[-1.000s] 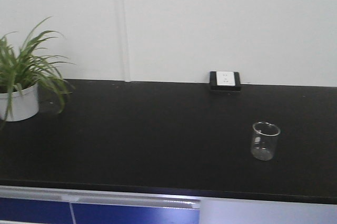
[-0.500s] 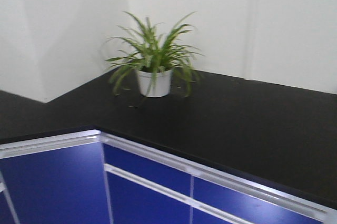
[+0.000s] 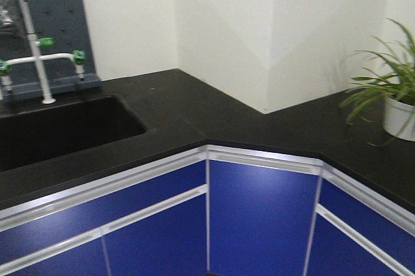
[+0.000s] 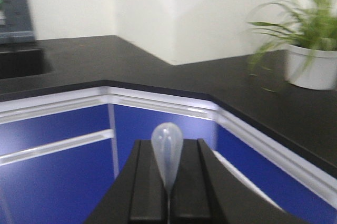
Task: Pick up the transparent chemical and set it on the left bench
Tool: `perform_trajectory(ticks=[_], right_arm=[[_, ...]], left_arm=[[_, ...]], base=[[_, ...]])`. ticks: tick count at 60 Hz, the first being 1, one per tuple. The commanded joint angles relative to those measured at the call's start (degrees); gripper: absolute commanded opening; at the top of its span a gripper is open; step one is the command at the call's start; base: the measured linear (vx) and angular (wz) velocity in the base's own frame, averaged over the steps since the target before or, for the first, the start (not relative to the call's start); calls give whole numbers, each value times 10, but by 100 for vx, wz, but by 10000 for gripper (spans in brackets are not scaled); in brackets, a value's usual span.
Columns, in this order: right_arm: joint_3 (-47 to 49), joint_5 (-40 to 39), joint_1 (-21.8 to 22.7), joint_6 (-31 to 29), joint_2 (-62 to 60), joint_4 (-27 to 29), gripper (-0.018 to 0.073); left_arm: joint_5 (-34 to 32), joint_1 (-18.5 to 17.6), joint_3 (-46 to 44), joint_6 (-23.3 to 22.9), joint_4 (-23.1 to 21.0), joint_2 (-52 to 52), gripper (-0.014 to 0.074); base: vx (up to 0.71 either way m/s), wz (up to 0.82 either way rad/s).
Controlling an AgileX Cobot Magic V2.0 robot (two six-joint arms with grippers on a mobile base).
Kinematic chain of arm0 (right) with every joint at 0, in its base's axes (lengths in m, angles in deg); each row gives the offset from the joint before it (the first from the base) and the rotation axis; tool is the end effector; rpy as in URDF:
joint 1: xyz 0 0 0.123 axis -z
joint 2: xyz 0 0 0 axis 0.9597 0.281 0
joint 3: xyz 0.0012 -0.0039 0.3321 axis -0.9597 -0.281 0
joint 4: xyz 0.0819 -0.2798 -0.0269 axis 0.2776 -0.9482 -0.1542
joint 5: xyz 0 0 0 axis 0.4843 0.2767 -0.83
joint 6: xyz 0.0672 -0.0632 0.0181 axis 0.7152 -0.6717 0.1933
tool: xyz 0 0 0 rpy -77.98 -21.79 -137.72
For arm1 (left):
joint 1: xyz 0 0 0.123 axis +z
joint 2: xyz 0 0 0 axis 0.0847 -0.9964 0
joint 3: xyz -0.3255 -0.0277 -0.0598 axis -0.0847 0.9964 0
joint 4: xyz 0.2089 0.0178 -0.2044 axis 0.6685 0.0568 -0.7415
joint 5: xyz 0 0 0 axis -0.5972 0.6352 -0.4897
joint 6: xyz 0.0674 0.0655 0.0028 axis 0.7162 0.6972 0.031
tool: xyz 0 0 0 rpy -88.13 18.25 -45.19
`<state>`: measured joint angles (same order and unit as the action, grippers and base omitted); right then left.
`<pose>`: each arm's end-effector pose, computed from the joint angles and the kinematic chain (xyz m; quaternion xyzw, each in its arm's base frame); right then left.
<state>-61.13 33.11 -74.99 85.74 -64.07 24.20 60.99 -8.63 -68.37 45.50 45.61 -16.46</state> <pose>0.0894 0.0049 0.2546 -0.0290 0.7262 0.0092 0.6868 0.0537 -0.0036 0.2025 0.0336 0.6853 -0.0125 0.7274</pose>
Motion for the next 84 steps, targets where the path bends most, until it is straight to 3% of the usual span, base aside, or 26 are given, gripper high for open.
perform_trajectory(ticks=[1,84], right_arm=[[16,-36,3,-1,4,-4,-3],[16,-35,3,-1,4,-4,-3]], left_arm=[[-45,-1,9,-4,0,11,-4],[-45,-1,9,-4,0,11,-4]], base=[[2,81],[15,65]])
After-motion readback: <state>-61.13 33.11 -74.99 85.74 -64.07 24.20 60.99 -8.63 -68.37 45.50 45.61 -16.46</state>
